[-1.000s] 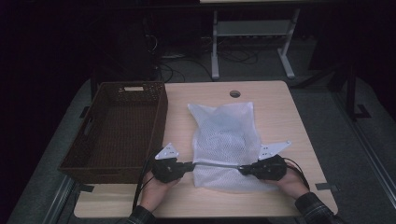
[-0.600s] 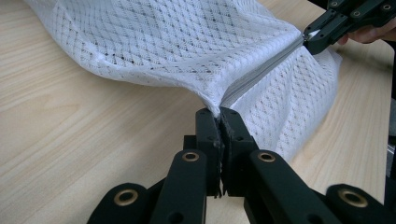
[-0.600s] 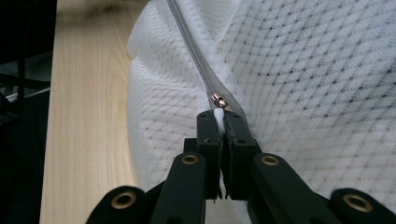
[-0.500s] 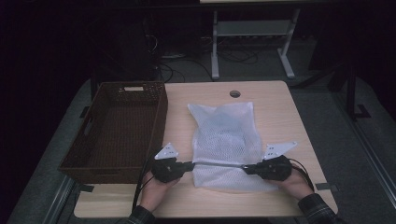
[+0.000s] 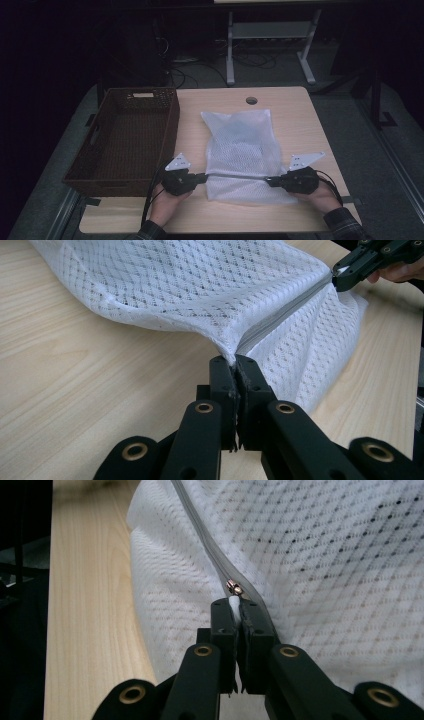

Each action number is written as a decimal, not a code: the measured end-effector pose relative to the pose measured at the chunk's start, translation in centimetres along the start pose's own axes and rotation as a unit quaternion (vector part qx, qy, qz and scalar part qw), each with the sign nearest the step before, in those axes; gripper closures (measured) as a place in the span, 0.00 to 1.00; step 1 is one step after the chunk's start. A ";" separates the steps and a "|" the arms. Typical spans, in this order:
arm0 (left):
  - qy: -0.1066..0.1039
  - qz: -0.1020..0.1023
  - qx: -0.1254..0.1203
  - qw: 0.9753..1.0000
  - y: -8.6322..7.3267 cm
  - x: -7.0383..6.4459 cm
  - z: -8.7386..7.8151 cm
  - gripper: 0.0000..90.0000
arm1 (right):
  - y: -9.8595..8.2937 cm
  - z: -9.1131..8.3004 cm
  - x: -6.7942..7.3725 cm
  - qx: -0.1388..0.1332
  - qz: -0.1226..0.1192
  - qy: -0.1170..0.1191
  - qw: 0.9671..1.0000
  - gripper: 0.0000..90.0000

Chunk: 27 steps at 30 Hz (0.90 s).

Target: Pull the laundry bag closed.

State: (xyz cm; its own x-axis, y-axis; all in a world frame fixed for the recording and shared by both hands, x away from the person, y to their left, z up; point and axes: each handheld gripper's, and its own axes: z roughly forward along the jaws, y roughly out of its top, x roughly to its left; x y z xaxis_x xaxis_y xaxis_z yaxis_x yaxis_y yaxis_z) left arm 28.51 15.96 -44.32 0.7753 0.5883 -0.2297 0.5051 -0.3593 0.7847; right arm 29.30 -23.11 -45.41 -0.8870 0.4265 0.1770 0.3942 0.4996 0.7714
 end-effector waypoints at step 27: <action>0.015 -0.002 0.001 1.000 -0.2 0.2 0.1 0.98 | -1.4 -1.8 -1.9 0.005 0.024 -0.030 0.999 0.96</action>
State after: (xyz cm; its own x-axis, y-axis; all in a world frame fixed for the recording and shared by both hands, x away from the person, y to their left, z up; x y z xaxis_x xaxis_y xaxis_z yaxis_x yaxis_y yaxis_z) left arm 28.58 16.07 -44.58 0.7616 0.6112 -0.2154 0.5089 -0.3583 0.7827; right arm 29.99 -25.98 -45.72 -0.8509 0.4950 0.1761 0.4384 0.4843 0.7571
